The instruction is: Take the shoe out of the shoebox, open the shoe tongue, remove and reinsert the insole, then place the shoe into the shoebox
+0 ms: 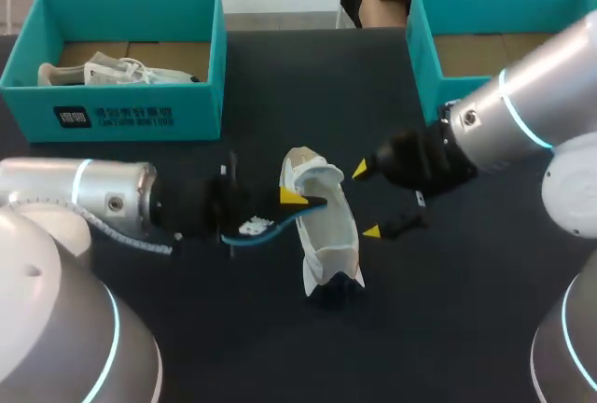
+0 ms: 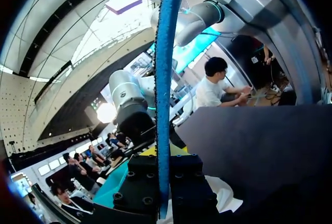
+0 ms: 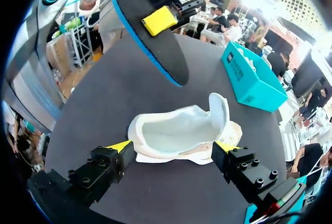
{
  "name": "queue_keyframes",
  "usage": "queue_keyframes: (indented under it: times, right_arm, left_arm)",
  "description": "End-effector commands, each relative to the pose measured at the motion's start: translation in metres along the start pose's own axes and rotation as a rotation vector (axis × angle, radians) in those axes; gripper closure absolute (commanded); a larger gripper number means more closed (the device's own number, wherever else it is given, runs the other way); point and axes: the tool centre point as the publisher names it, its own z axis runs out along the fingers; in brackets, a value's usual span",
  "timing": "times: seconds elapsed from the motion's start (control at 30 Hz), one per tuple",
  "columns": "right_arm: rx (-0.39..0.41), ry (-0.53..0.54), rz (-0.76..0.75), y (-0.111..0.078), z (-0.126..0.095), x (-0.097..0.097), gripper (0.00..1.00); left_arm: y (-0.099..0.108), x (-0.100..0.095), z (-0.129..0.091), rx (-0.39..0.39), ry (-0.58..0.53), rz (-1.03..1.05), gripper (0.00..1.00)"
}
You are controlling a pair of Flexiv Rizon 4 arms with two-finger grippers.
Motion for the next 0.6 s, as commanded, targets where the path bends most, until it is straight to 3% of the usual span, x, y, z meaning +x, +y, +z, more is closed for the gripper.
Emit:
queue_keyframes:
  times: [0.03,0.6]
  right_arm:
    - [-0.019,-0.014,0.018,-0.007,0.008,0.004,0.0]
    - [-0.02,-0.009,0.025,-0.009,0.01,0.004,0.0]
  left_arm:
    - [0.015,0.008,0.014,0.006,-0.019,0.006,1.0]
    - [0.046,0.033,0.025,-0.024,-0.045,0.004,1.0]
